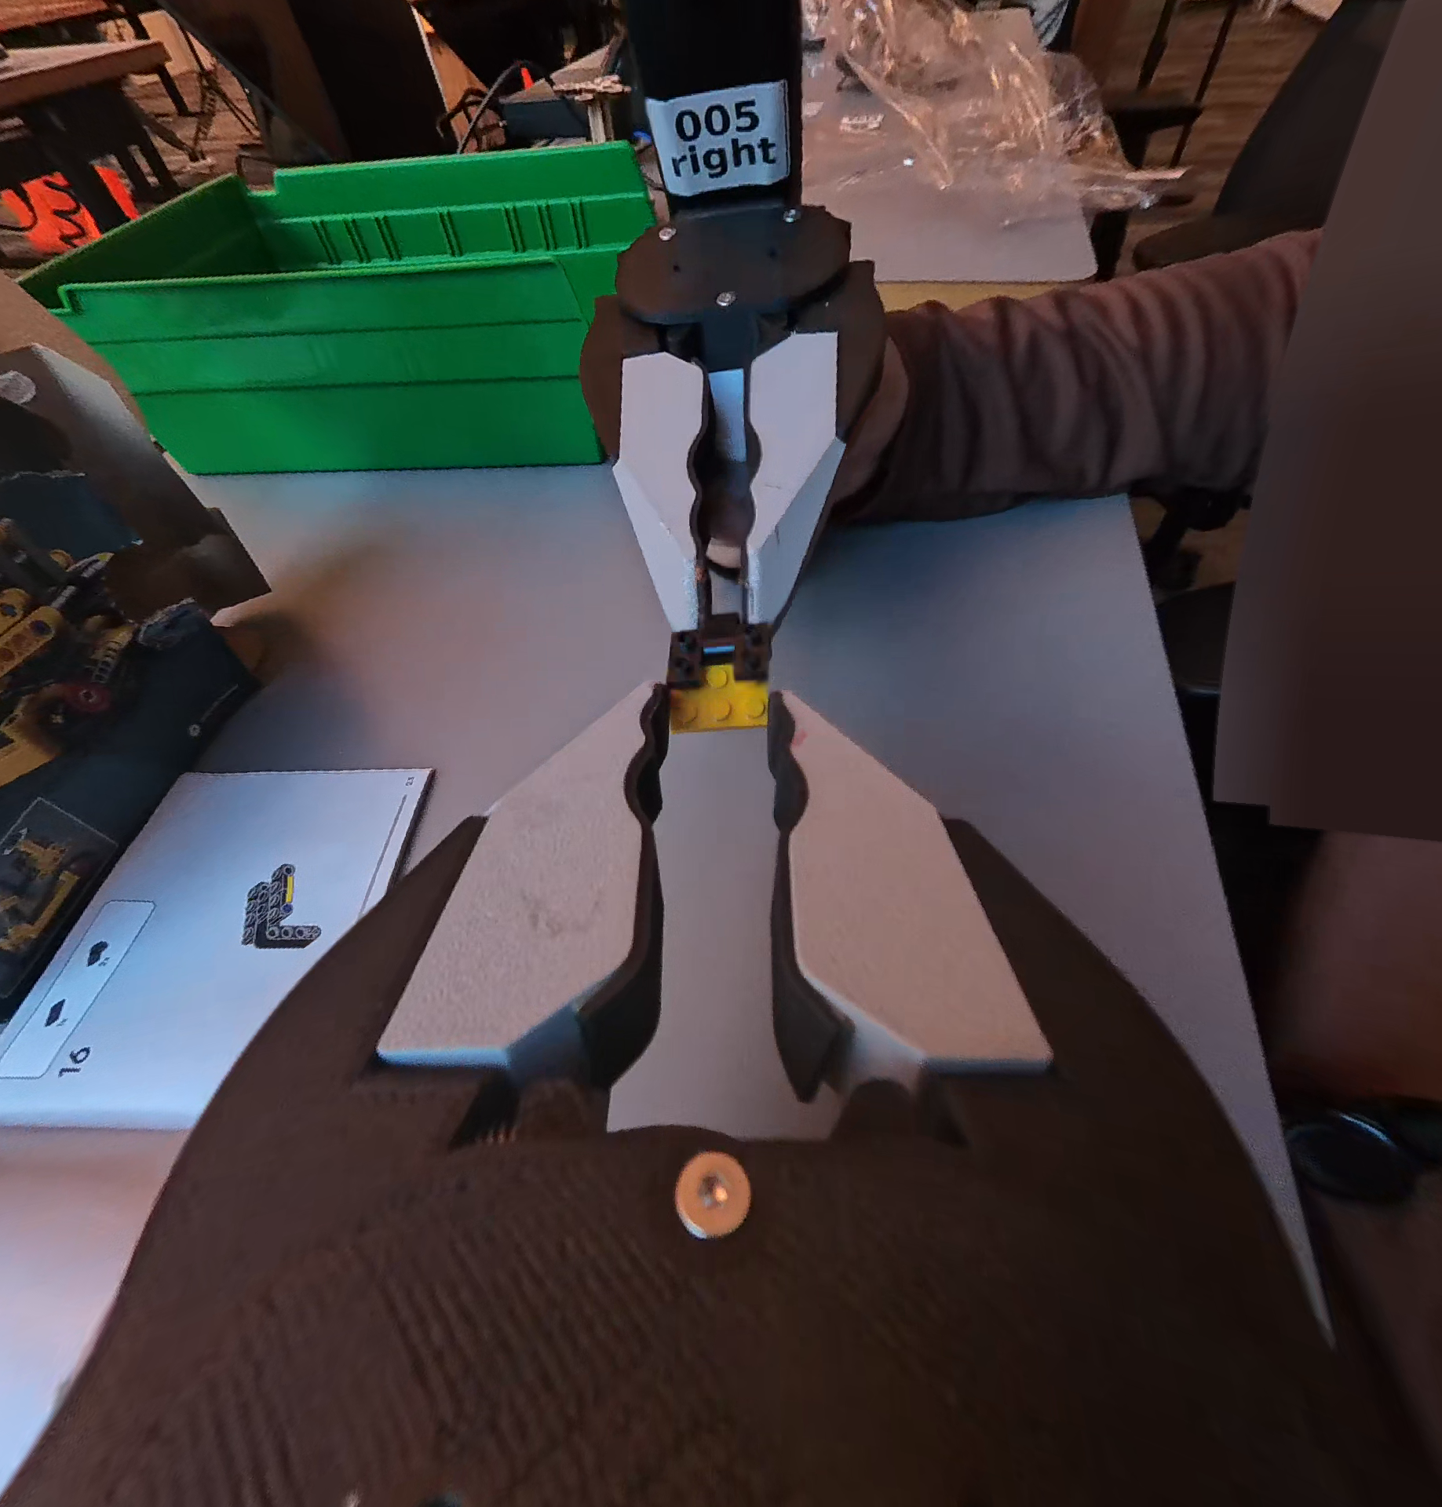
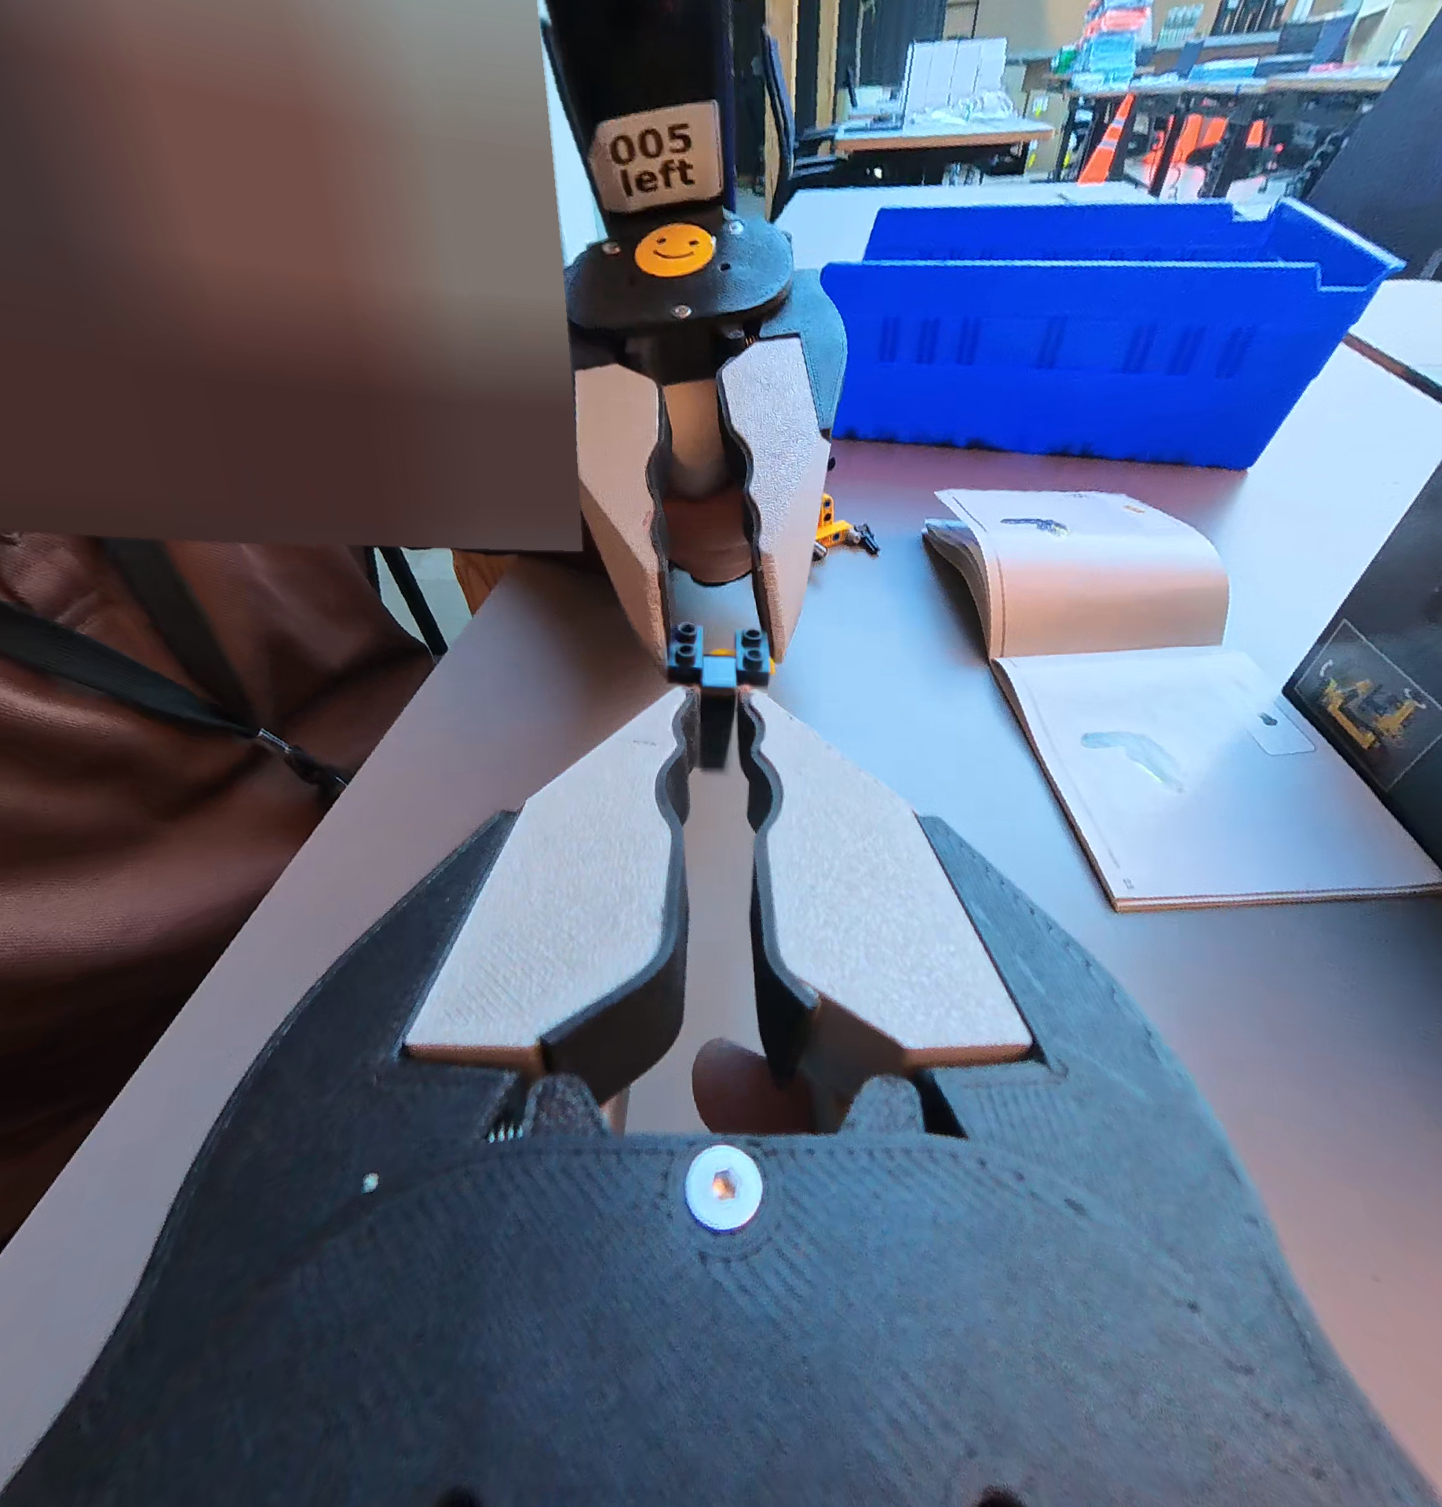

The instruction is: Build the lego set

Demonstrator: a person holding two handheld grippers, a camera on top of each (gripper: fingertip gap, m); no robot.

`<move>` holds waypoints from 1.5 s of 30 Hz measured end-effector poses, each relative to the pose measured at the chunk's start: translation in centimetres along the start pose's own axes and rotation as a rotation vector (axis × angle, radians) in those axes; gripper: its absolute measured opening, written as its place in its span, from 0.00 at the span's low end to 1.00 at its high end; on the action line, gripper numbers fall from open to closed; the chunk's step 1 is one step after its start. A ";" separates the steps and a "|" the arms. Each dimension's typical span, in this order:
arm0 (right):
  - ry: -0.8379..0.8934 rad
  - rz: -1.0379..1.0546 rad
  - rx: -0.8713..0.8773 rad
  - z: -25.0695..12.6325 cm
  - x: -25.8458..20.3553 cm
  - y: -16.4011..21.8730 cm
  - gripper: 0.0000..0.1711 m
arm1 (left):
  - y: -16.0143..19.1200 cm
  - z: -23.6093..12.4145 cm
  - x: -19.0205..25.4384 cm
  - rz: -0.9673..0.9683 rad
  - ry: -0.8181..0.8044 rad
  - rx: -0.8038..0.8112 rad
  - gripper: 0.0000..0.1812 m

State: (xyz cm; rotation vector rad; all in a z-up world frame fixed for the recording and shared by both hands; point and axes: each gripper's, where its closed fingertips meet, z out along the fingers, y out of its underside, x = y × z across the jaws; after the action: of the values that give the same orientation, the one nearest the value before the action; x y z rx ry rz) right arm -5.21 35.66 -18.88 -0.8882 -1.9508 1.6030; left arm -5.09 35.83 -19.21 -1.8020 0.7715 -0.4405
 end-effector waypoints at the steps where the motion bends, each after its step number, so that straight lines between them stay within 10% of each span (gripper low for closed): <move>1: 0.003 -0.002 -0.006 0.0 0.0 0.1 0.03 | 0.1 0.1 0.0 0.007 -0.005 -0.009 0.12; 22: -0.080 0.226 -0.025 -1.1 0.3 1.1 0.03 | 0.8 0.2 0.0 -0.094 0.037 -0.029 0.12; 45: 0.037 -0.120 -0.354 0.2 -1.1 4.8 0.03 | 3.3 1.5 1.6 0.046 0.055 -0.187 0.12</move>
State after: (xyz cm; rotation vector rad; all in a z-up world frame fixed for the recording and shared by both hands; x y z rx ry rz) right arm -3.69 35.27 -23.52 -0.9040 -2.2555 1.1853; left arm -4.00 35.06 -22.95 -1.9472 0.9161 -0.4002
